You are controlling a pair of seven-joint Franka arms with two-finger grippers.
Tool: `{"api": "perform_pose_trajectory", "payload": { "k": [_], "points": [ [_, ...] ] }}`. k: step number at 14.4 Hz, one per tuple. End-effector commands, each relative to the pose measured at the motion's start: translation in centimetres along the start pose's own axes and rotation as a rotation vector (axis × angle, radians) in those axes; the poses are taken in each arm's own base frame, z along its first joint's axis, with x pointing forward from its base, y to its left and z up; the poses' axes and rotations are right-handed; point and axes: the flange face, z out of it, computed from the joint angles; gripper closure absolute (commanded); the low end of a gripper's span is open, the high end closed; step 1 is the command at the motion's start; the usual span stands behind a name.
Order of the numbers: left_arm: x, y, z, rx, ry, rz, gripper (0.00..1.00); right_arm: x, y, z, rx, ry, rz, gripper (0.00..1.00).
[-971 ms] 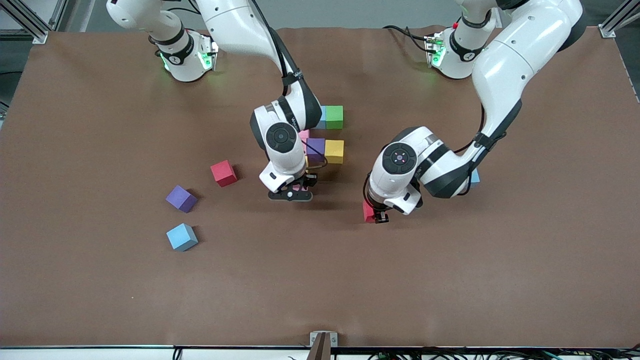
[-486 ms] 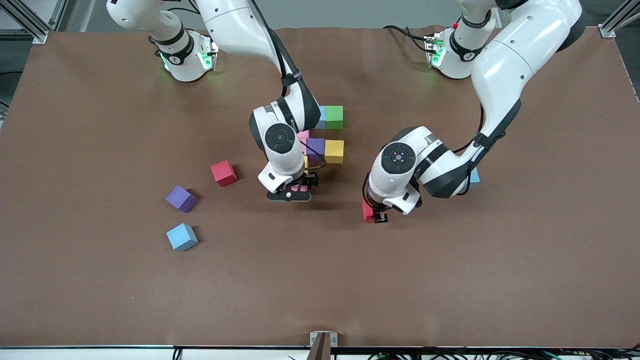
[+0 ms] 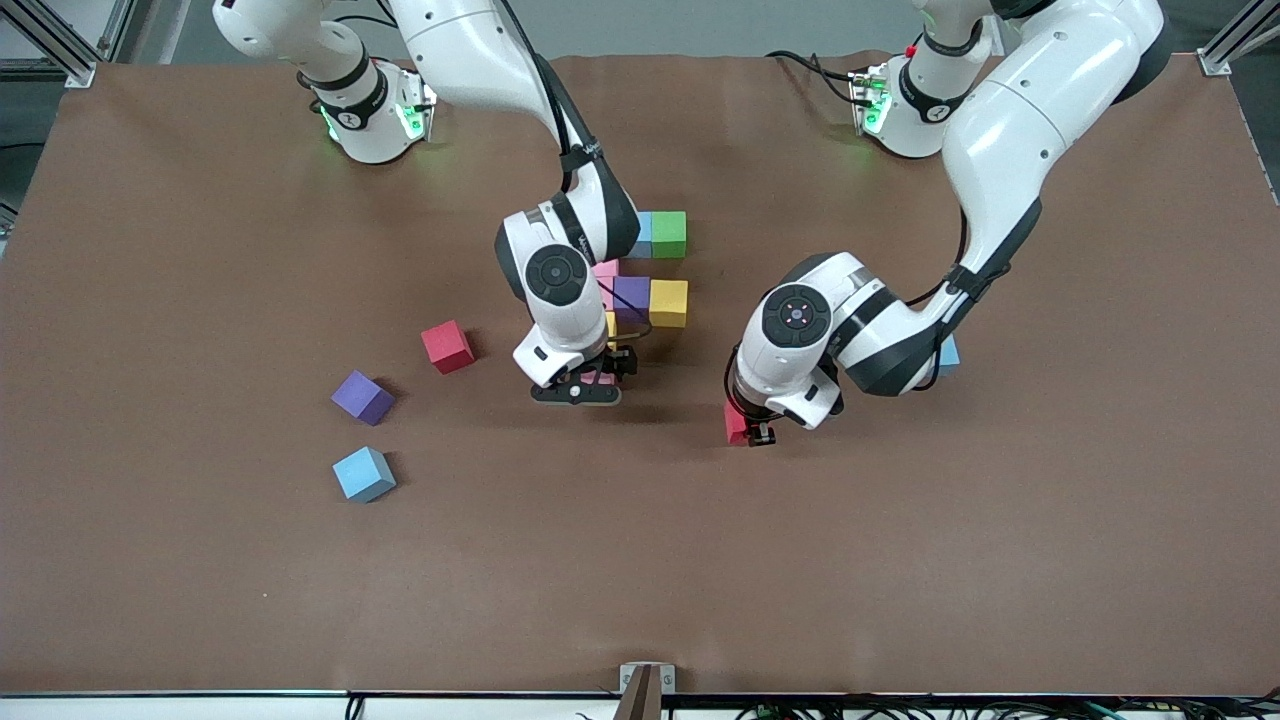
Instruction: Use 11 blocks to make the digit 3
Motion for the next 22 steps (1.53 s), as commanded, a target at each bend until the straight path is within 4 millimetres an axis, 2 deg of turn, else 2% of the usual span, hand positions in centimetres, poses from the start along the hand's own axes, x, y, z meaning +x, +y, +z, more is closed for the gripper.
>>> {"api": "perform_pose_trajectory", "payload": {
  "k": [1,3,5,7,8,11,13,14,16,17,20,22],
  "points": [
    [-1.2,-0.9,-0.4,0.011,0.006,-0.001,0.72,1.6,3.3,-4.3,0.018,-0.029,0.045,0.00],
    [-1.7,-1.4,-0.3,0.011,0.007,-0.011,0.72,3.1,6.1,-6.4,0.007,-0.041,0.094,0.00],
    [-4.0,-3.5,-0.1,0.021,0.002,0.015,0.72,4.4,8.8,-7.0,-0.016,-0.046,0.142,0.00],
    [-6.1,-5.8,1.2,0.041,0.006,0.024,0.72,5.8,13.4,-7.1,-0.040,-0.057,0.216,0.00],
    [-7.1,-6.6,1.5,0.046,0.002,0.027,0.72,5.9,15.6,-7.9,-0.034,-0.061,0.253,0.00],
    [-9.3,-7.3,2.3,0.055,-0.017,0.037,0.72,5.2,23.2,-7.0,-0.054,-0.100,0.391,0.00],
    [-10.5,-7.8,2.9,0.066,-0.031,0.039,0.72,4.8,27.0,-7.1,-0.054,-0.121,0.469,0.00],
    [-11.0,-7.8,2.9,0.069,-0.039,0.037,0.72,4.1,27.6,-6.9,-0.058,-0.129,0.528,0.00],
    [-12.1,-8.4,3.4,0.073,-0.038,0.033,0.72,2.7,26.7,-6.3,-0.085,-0.116,0.638,0.00],
    [-12.3,-8.7,3.8,0.080,-0.030,0.014,0.72,2.3,27.2,-6.1,-0.093,-0.100,0.683,0.00],
    [-13.5,-9.6,4.7,0.079,-0.026,0.000,0.72,0.3,26.8,-4.6,-0.074,-0.097,0.756,0.00],
    [-14.2,-10.1,5.1,0.073,-0.027,0.000,0.72,-1.3,25.8,-3.2,-0.060,-0.085,0.771,0.00]
  ]
}}
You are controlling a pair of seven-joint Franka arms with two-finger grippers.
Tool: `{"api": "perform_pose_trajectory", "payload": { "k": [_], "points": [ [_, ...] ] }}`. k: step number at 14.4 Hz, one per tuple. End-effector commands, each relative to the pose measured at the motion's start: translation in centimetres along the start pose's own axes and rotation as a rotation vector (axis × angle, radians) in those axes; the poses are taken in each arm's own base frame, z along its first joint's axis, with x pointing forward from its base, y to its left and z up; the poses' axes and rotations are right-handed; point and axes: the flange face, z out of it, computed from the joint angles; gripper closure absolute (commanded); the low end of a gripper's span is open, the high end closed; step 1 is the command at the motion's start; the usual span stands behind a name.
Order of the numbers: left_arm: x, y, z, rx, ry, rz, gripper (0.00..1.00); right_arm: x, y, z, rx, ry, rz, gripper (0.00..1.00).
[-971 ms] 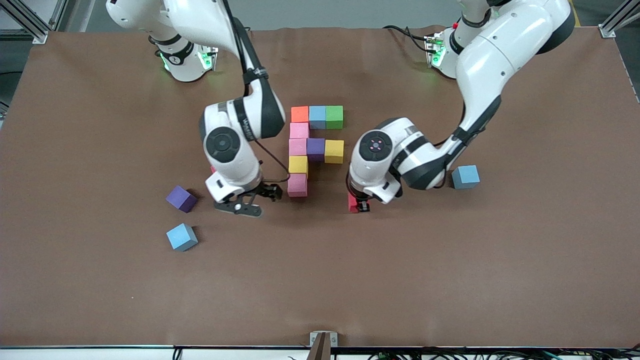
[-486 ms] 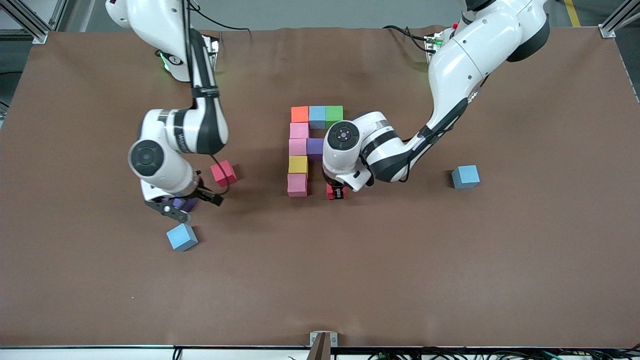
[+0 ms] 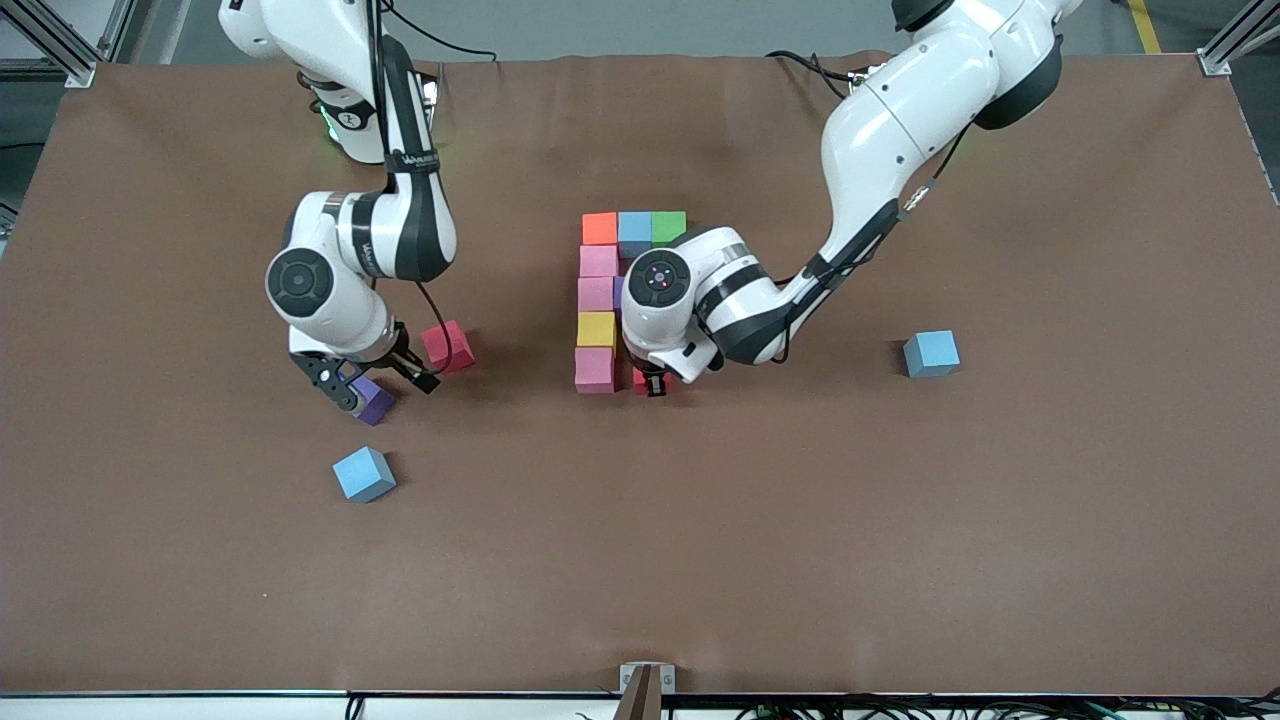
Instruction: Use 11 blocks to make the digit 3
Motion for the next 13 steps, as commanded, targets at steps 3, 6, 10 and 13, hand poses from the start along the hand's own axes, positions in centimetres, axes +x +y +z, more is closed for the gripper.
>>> {"api": "perform_pose_trajectory", "payload": {
  "k": [3,6,10,13],
  "points": [
    [-1.6,-0.7,1.2,-0.011,-0.009,-0.010,0.72,-3.5,1.3,2.1,0.061,-0.008,0.054,0.00],
    [-2.0,-0.8,1.1,-0.022,-0.033,-0.004,0.72,-4.9,0.7,2.4,0.053,-0.006,0.067,0.00],
    [-2.8,-1.3,0.8,-0.032,-0.051,0.007,0.71,-4.8,1.6,3.3,0.032,-0.012,0.082,0.00],
    [-2.8,-1.2,0.8,-0.037,-0.054,0.010,0.64,-4.4,2.2,3.7,0.020,-0.019,0.108,0.00]
  ]
}}
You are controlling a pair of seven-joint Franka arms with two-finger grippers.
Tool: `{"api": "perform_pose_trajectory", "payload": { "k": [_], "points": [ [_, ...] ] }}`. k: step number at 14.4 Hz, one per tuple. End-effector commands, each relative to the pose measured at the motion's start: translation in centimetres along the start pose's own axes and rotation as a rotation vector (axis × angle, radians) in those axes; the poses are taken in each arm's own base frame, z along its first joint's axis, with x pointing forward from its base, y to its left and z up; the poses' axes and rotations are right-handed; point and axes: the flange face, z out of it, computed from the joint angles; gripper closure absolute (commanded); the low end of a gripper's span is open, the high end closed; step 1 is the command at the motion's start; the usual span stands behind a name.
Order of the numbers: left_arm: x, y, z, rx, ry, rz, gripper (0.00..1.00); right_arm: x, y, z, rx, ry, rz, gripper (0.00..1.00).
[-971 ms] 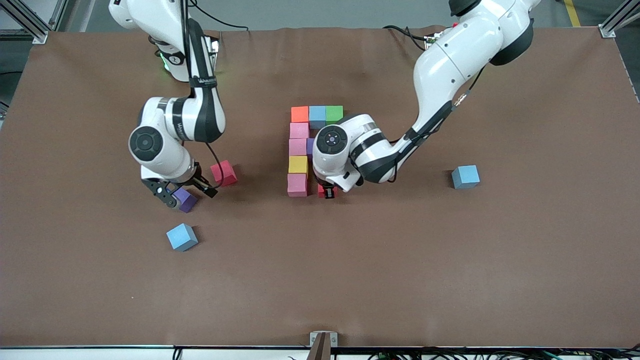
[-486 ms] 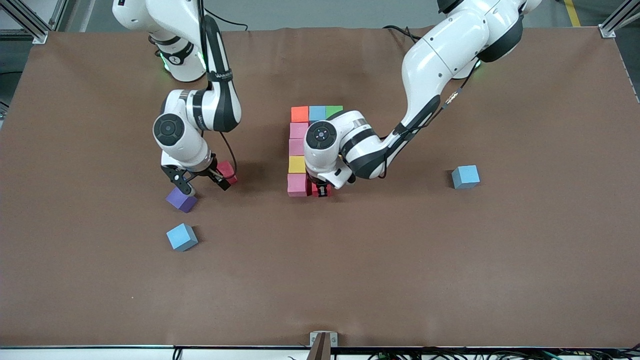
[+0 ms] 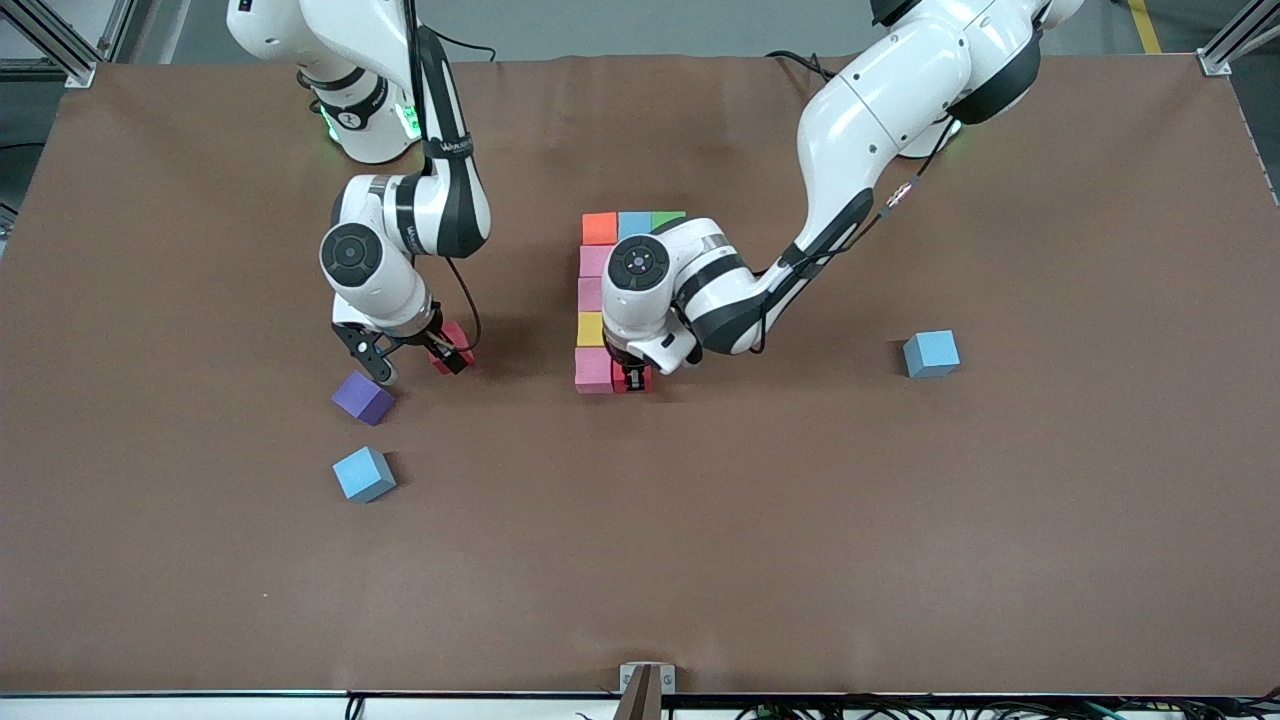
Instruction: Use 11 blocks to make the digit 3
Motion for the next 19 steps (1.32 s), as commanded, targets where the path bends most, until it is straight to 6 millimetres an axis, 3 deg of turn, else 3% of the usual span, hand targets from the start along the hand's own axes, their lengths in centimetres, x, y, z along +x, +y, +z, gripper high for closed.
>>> {"api": "perform_pose_trajectory", "payload": {
  "k": [1,2,3,7,10,12,16,19],
  "points": [
    [-0.3,0.3,0.7,-0.002,-0.016,-0.013,0.43,0.0,1.1,0.2,0.021,-0.033,0.050,0.00],
    [-0.2,0.4,0.7,-0.004,-0.015,-0.007,0.10,0.0,1.2,0.3,0.032,-0.048,0.069,0.00],
    [-0.3,0.6,0.3,-0.009,-0.019,-0.008,0.00,-0.2,1.2,0.5,0.047,-0.068,0.095,0.00],
    [0.2,1.5,-2.0,-0.033,-0.021,-0.015,0.00,-0.4,1.3,1.6,0.030,-0.074,0.101,0.00],
    [0.3,1.1,-4.2,-0.012,0.023,-0.019,0.00,-0.7,1.3,3.5,0.004,-0.085,0.098,0.00],
    [0.5,0.9,-5.6,0.001,0.035,-0.029,0.00,0.0,1.4,3.7,0.003,-0.090,0.110,0.01],
    [3.2,1.4,-7.8,0.035,0.054,0.027,0.00,0.4,1.2,3.5,0.009,-0.091,0.114,0.28],
    [7.1,3.2,-10.3,0.087,0.068,0.131,0.00,1.1,1.1,3.1,0.017,-0.095,0.119,0.34]
  ]
}}
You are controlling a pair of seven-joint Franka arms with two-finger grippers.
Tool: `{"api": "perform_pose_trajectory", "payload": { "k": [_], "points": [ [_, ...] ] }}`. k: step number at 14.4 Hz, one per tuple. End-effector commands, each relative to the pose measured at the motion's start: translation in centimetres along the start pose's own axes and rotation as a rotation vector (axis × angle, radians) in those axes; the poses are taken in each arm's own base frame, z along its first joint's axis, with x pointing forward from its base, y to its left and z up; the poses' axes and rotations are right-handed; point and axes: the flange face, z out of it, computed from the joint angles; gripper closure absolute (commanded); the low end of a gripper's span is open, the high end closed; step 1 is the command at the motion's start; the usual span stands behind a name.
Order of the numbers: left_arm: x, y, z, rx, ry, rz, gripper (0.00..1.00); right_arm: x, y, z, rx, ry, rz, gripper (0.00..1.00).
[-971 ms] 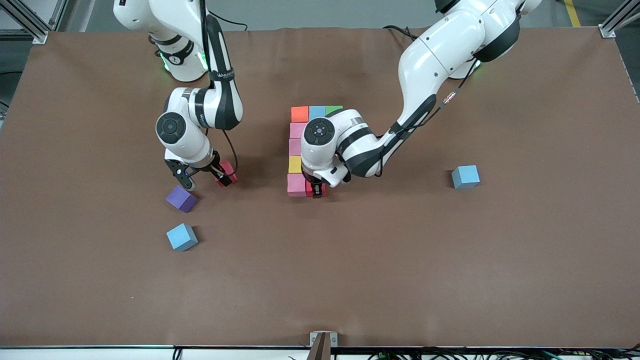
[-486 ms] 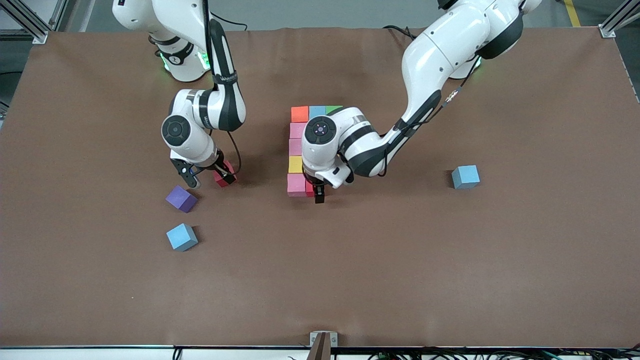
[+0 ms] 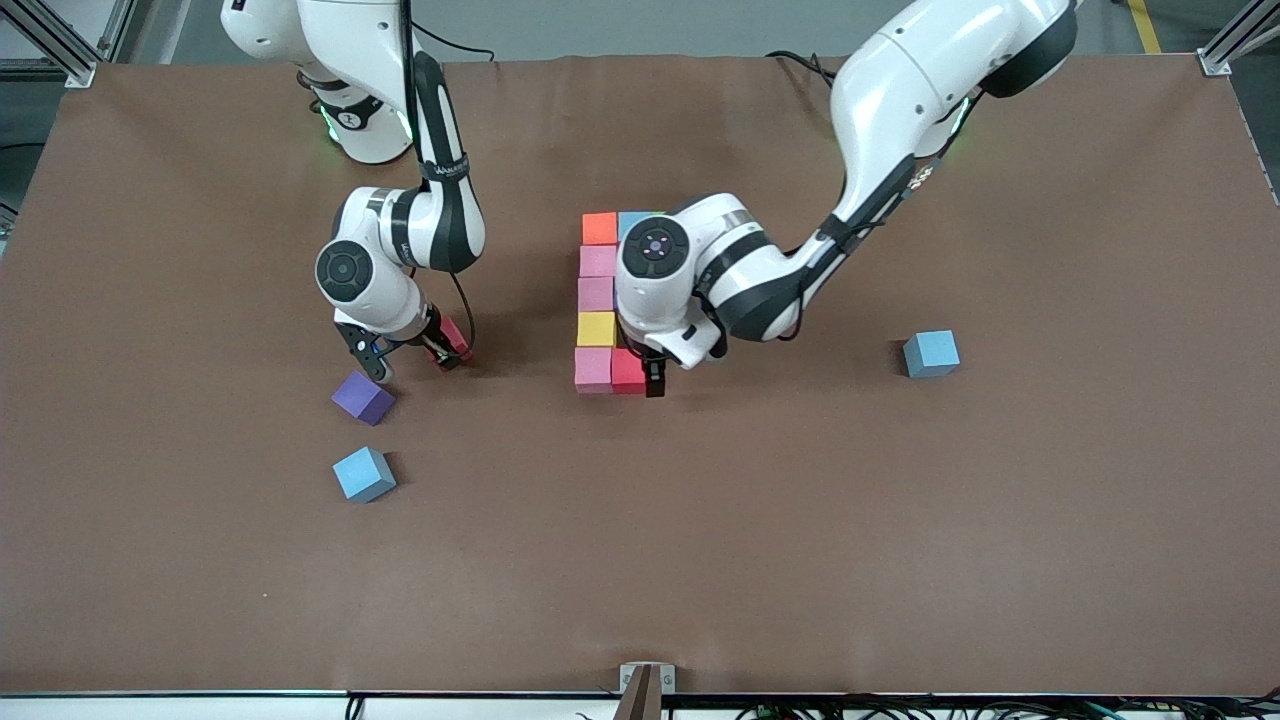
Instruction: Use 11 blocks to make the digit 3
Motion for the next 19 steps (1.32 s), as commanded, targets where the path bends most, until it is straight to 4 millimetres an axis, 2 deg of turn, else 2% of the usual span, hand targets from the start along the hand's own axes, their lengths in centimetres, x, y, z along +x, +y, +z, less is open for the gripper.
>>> {"api": "perform_pose_trajectory", "payload": {
  "k": [1,3,4,6,8,10,12,15,16,18,19],
  "points": [
    [4.9,0.8,-2.7,0.052,0.034,0.101,0.00,0.5,-0.1,-0.3,0.024,-0.023,0.015,0.52],
    [8.0,1.7,-4.5,0.061,0.060,0.173,0.00,0.2,-0.4,-0.5,0.029,-0.022,0.010,0.93],
    [9.4,1.9,-5.2,0.057,0.074,0.224,0.00,-0.1,-1.1,-1.2,0.042,-0.023,0.012,0.99],
    [12.5,2.5,-5.4,0.063,0.098,0.317,0.00,-1.0,-3.0,-2.9,0.072,-0.028,0.038,1.00],
    [15.2,2.6,-5.6,0.070,0.116,0.429,0.00,-2.7,-6.4,-6.4,0.104,-0.061,0.085,1.00],
    [17.3,3.2,-6.2,0.075,0.110,0.539,0.00,-3.7,-8.9,-9.4,0.119,-0.088,0.123,1.00],
    [19.2,4.2,-6.9,0.071,0.089,0.693,0.00,-5.5,-11.2,-11.5,0.142,-0.085,0.174,1.00],
    [21.9,5.2,-7.4,0.024,0.053,0.874,0.00,-11.0,-15.5,-12.2,0.134,-0.067,0.254,1.00],
    [22.8,5.5,-7.7,0.020,0.049,0.889,0.00,-12.8,-17.2,-13.0,0.145,-0.060,0.287,0.99],
    [25.0,6.5,-7.9,0.015,0.076,0.929,0.00,-15.0,-19.6,-13.1,0.122,-0.055,0.349,0.99],
    [26.4,7.0,-8.7,0.013,0.093,0.978,0.00,-16.3,-20.8,-13.1,0.111,-0.057,0.384,1.00]
  ]
}}
